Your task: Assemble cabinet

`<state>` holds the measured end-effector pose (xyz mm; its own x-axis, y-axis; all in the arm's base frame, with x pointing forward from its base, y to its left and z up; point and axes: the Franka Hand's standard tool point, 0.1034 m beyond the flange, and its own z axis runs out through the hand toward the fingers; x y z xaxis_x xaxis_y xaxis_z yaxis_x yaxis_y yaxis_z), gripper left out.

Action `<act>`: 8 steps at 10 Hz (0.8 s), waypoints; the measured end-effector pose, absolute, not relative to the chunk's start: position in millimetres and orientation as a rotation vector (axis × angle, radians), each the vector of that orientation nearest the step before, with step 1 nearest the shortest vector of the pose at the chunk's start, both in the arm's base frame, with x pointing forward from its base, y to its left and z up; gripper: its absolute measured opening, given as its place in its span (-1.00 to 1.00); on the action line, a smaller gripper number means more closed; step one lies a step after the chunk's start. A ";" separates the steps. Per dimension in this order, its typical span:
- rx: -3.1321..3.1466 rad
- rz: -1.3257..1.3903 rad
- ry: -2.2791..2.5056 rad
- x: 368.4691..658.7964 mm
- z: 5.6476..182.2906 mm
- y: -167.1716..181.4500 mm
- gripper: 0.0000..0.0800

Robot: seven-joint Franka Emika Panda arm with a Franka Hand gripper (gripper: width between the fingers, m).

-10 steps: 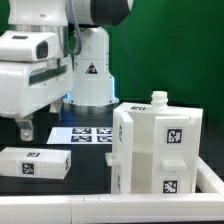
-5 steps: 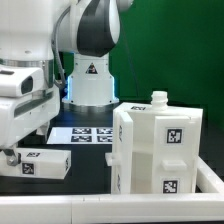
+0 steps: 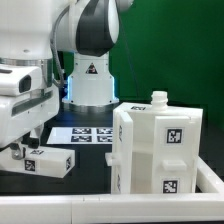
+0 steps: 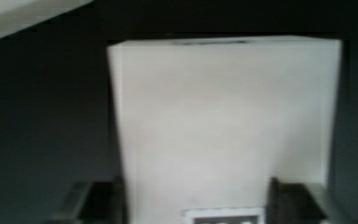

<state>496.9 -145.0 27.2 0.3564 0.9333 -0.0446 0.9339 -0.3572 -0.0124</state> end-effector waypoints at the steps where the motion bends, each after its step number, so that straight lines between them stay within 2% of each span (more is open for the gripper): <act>1: 2.576 -0.068 1.769 497.1 27.4 -145.5 -0.40; 2: 2.575 -0.065 1.765 497.7 27.8 -146.0 -0.82; 3: 2.577 -0.065 1.762 497.7 27.8 -146.3 -0.82; 4: 2.578 -0.065 1.760 497.7 27.9 -146.4 -0.96; 8: 2.602 -0.072 1.717 500.7 32.5 -140.0 -1.00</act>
Offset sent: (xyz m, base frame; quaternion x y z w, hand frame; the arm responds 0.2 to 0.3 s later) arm 0.0000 0.0000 0.0000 0.0000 0.0000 0.0000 1.0000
